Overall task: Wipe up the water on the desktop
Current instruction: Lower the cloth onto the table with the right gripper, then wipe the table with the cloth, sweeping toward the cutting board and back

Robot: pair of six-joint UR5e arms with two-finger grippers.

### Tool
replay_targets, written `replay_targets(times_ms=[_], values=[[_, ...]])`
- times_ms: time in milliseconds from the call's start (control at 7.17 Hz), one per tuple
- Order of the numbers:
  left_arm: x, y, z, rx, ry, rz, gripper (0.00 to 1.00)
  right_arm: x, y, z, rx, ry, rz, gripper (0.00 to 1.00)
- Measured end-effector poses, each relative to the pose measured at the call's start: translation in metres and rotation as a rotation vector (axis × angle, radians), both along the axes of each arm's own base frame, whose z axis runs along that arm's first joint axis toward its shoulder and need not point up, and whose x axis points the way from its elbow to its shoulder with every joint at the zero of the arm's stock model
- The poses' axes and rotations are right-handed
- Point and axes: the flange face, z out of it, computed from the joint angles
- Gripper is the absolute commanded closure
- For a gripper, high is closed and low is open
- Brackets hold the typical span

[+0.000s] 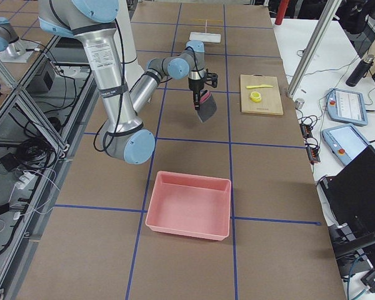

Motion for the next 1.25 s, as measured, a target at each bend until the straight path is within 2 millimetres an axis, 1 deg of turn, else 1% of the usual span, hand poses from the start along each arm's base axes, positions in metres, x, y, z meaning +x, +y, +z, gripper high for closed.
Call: replay_targets(times_ms=[139,279,418,558,976,1116,1255], values=[[0.000,0.002,0.001,-0.001,0.000,0.000,0.01,-0.009,0.001,0.013,-0.024,0.045,-0.029,1.00],[0.001,0.002,0.002,-0.002,0.000,0.001,0.01,-0.018,0.003,0.020,-0.039,0.063,-0.040,1.00],[0.001,0.003,0.003,-0.004,0.000,0.001,0.01,-0.031,0.005,0.019,-0.050,0.068,-0.038,1.00],[0.001,0.005,0.005,-0.009,0.001,0.001,0.01,-0.046,0.006,0.014,-0.058,0.062,-0.027,1.00],[0.005,0.007,0.009,-0.022,0.043,-0.008,0.01,-0.108,0.014,-0.009,-0.078,-0.045,0.068,1.00],[0.006,0.008,0.010,-0.024,0.056,-0.010,0.01,-0.126,0.013,-0.025,-0.092,-0.076,0.103,1.00],[0.006,0.008,0.010,-0.025,0.062,-0.011,0.01,-0.147,0.012,-0.048,-0.114,-0.111,0.150,1.00]])
